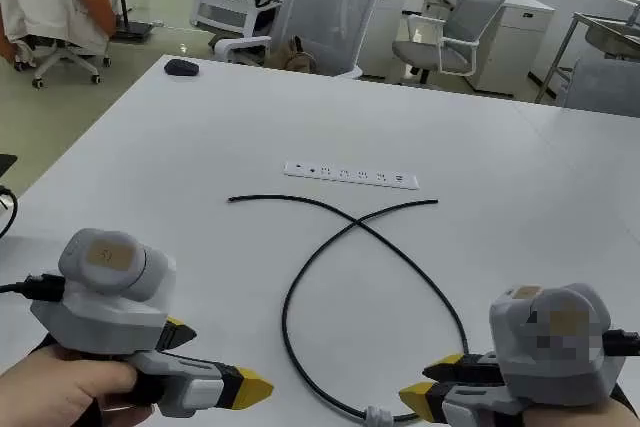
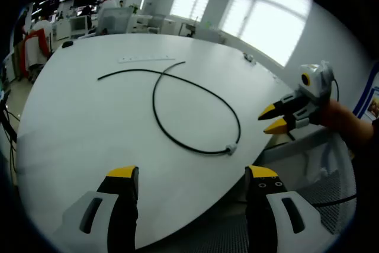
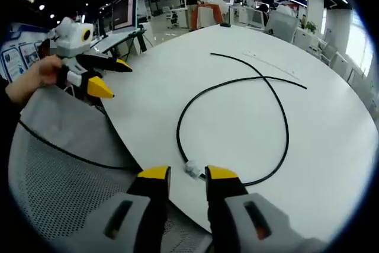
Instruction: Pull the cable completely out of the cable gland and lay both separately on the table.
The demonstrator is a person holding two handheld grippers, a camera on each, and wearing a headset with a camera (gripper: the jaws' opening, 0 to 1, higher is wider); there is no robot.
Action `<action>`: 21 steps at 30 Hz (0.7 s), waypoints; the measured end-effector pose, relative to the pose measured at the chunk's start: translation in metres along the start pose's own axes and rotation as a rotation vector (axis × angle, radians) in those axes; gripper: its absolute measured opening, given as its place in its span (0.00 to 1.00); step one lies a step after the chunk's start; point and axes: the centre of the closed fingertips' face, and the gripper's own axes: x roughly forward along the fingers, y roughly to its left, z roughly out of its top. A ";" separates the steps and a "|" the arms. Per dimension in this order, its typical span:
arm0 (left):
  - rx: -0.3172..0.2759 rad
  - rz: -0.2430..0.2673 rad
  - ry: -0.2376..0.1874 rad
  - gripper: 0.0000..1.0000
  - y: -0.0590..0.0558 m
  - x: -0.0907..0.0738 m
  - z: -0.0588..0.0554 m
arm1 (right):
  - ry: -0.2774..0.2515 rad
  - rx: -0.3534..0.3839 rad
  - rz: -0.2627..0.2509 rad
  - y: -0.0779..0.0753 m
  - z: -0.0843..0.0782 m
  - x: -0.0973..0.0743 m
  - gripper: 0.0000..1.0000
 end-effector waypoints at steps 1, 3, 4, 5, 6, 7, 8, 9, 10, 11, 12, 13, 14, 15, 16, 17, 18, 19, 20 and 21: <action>0.000 -0.005 0.000 0.62 -0.001 0.001 -0.003 | 0.000 0.000 0.001 0.000 0.000 0.000 0.25; -0.016 -0.005 0.027 0.62 -0.002 0.003 -0.010 | -0.002 0.003 0.001 0.000 0.000 0.000 0.25; -0.011 -0.004 0.031 0.62 -0.002 0.003 -0.010 | -0.002 0.004 0.000 -0.001 0.000 0.000 0.25; -0.006 -0.001 0.032 0.61 -0.002 0.003 -0.010 | 0.000 0.003 0.000 0.000 -0.001 0.000 0.25; -0.011 0.001 0.025 0.61 -0.002 0.002 -0.009 | 0.002 0.003 0.000 0.000 -0.001 0.000 0.25; -0.032 -0.003 0.011 0.60 -0.001 0.002 -0.007 | 0.003 0.002 0.000 0.000 -0.001 0.000 0.25; -0.038 -0.007 0.011 0.59 0.000 0.002 -0.008 | 0.004 0.002 -0.001 0.000 -0.001 0.000 0.24; -0.041 -0.011 0.012 0.59 -0.001 0.002 -0.008 | 0.004 0.001 -0.001 0.000 -0.001 0.000 0.24; -0.046 -0.009 0.018 0.58 0.000 0.003 -0.010 | 0.004 0.001 -0.002 -0.001 -0.001 0.000 0.24; -0.047 -0.006 0.023 0.58 0.000 0.003 -0.012 | 0.005 0.001 -0.002 -0.001 -0.002 0.000 0.24; -0.040 -0.009 0.032 0.58 0.000 0.003 -0.013 | 0.006 0.001 -0.002 -0.001 -0.002 0.000 0.24; -0.035 -0.014 0.037 0.59 -0.002 0.003 -0.014 | 0.007 -0.001 -0.003 -0.001 -0.002 0.000 0.24; -0.038 -0.015 0.035 0.59 -0.003 0.004 -0.014 | 0.007 -0.002 -0.004 -0.001 -0.002 0.000 0.24; -0.038 -0.015 0.036 0.59 -0.003 0.004 -0.014 | 0.008 -0.001 -0.005 -0.001 -0.002 0.000 0.24; -0.033 -0.016 0.039 0.58 -0.003 0.004 -0.014 | 0.009 -0.002 -0.006 -0.001 -0.002 0.000 0.24; -0.031 -0.019 0.042 0.60 -0.004 0.004 -0.015 | 0.009 -0.002 -0.008 -0.002 -0.002 0.000 0.24; -0.035 -0.019 0.041 0.60 -0.004 0.004 -0.015 | 0.009 -0.002 -0.009 -0.002 -0.002 0.000 0.24; -0.036 -0.020 0.041 0.60 -0.004 0.004 -0.014 | 0.009 -0.002 -0.008 -0.002 -0.002 0.000 0.24; -0.035 -0.022 0.041 0.60 -0.004 0.003 -0.014 | 0.010 -0.003 -0.008 -0.001 -0.002 0.000 0.24; -0.035 -0.023 0.041 0.60 -0.004 0.003 -0.014 | 0.011 -0.005 -0.008 -0.001 -0.003 0.000 0.24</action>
